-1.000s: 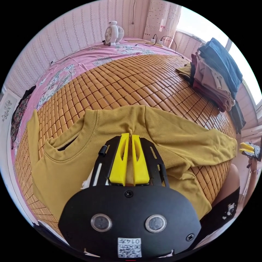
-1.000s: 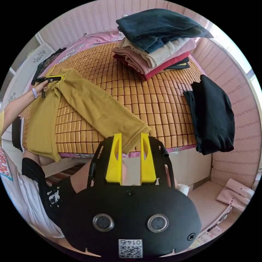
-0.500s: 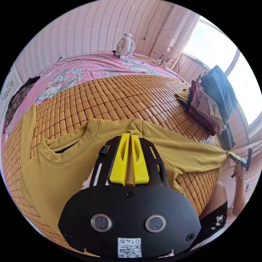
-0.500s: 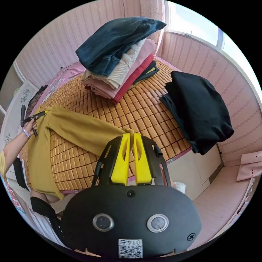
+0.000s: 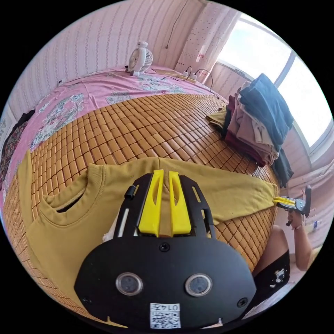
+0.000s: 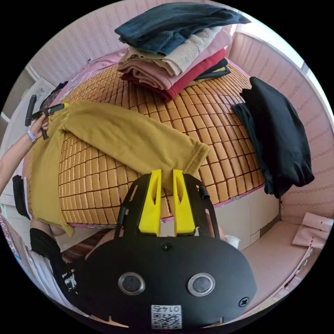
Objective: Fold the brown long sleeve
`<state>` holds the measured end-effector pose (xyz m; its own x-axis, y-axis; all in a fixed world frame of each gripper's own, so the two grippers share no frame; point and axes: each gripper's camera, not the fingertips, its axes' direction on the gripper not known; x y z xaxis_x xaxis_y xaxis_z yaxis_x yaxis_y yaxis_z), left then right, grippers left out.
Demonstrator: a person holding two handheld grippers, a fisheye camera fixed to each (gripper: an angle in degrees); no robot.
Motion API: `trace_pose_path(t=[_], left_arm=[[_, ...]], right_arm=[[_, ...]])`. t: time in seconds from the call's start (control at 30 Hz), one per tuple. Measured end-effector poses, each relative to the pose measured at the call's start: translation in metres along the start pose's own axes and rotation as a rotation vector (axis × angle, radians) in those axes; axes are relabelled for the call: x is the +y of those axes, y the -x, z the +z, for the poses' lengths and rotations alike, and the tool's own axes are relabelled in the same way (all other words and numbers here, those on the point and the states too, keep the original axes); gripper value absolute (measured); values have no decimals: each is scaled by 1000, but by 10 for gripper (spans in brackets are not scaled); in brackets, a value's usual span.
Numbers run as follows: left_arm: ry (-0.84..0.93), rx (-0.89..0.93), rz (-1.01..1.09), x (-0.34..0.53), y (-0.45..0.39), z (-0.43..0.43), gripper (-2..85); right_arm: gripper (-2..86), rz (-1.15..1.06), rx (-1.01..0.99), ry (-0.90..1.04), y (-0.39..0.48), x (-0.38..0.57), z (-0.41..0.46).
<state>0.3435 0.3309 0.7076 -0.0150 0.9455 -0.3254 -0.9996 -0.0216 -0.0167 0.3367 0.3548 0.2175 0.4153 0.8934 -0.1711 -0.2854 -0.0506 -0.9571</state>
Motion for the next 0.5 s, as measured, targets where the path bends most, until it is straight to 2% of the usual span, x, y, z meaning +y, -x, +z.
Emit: trace_pose_path(t=[0.1, 0.23, 0.4, 0.5], left_arm=[[99, -138, 78, 3, -15, 25, -8], [86, -147, 50, 10, -13, 26, -9], [10, 53, -123, 44, 16, -6, -10], [-85, 166, -109, 99, 23, -55, -10]], right_arm=[[49, -88, 89, 24, 24, -6, 5], [46, -81, 71, 22, 35, -14, 9], [50, 15, -37, -26, 32, -18, 11], [64, 70, -96, -28, 30, -19, 5]])
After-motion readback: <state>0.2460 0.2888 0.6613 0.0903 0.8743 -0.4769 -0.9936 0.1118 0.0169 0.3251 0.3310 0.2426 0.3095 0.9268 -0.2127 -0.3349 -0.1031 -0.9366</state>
